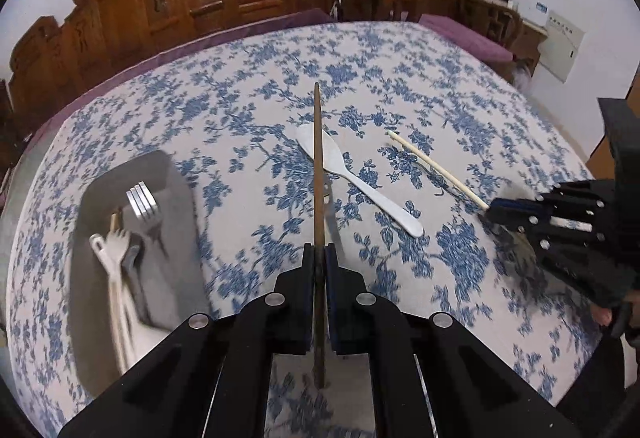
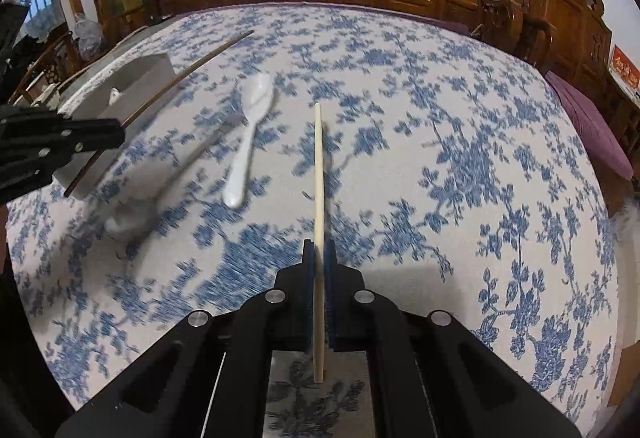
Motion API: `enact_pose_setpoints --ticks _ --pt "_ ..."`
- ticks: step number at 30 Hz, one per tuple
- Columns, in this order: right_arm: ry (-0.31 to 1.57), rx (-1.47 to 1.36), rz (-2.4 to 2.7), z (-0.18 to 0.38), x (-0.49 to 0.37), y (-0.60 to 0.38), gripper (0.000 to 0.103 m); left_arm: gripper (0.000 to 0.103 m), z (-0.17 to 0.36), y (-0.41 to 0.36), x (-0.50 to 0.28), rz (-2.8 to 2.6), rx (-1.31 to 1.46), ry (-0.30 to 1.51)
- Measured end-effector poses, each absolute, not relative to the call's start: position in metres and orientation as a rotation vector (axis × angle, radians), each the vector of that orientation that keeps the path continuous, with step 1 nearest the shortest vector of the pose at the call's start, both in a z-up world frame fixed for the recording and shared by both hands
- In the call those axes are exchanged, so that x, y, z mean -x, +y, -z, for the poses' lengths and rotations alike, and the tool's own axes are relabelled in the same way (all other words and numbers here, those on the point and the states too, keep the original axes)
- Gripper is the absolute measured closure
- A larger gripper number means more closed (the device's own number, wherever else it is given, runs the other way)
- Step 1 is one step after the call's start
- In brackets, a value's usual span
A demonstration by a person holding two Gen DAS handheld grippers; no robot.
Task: Organize utensils
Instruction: 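Carry the dark chopstick into the tray and release with left while right carries its chopstick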
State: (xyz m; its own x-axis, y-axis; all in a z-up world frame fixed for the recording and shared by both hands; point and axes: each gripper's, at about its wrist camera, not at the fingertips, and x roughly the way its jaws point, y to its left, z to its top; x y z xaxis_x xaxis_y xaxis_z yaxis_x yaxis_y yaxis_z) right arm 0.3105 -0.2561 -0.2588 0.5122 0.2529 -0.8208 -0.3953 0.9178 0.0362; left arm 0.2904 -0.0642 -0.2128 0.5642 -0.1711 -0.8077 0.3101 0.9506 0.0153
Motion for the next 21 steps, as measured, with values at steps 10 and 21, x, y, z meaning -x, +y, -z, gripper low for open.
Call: enact_pose_setpoints --ticks 10,21 --pt "0.916 0.205 -0.440 0.225 -0.313 -0.192 0.097 0.098 0.186 -0.014 -0.270 0.244 -0.122 0.873" --pt "0.898 0.166 -0.530 0.206 -0.317 -0.131 0.097 0.098 0.191 0.046 -0.281 0.168 -0.066 0.901"
